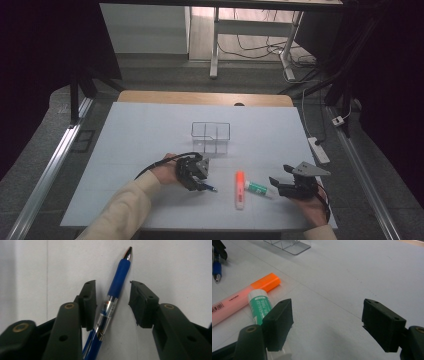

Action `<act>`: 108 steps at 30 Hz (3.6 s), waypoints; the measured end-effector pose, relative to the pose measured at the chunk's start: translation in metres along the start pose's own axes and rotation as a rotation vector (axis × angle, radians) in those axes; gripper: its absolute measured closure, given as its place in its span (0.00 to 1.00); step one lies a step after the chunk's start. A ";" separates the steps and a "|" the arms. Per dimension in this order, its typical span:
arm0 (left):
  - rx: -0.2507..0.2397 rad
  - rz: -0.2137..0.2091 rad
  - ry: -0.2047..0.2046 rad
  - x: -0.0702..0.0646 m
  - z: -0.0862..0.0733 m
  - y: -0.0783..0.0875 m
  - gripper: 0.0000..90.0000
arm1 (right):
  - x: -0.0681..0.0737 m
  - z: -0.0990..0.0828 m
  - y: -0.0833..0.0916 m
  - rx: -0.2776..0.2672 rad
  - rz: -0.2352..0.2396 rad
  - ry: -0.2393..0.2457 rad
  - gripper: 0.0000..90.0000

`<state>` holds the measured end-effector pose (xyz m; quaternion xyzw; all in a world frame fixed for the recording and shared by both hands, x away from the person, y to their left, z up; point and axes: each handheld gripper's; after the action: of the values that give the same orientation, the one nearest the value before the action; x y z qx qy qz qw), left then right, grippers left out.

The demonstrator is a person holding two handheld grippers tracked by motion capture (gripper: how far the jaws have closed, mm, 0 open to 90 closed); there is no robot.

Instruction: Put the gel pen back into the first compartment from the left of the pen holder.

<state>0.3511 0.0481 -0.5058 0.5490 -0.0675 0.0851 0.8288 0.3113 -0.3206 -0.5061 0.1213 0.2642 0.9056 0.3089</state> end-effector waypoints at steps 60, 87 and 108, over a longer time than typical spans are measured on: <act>-0.435 0.191 0.478 0.034 -0.061 0.070 0.88 | 0.000 0.000 0.002 -0.008 -0.001 0.002 0.27; -0.594 0.247 0.615 0.042 -0.068 0.085 0.88 | 0.000 0.001 0.003 -0.020 0.002 -0.004 0.27; -0.694 0.269 0.655 0.062 -0.050 0.095 0.88 | 0.000 0.000 0.004 -0.021 -0.001 -0.006 0.27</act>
<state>0.3925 0.1348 -0.4274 0.1715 0.1017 0.3319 0.9220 0.3094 -0.3238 -0.5035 0.1208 0.2538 0.9078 0.3114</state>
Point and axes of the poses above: each handheld gripper's, and its own axes: y roughly backward along the jaws, z roughly out of its top, x roughly to its left, and after that the axes turned 12 degrees about z, right-handed
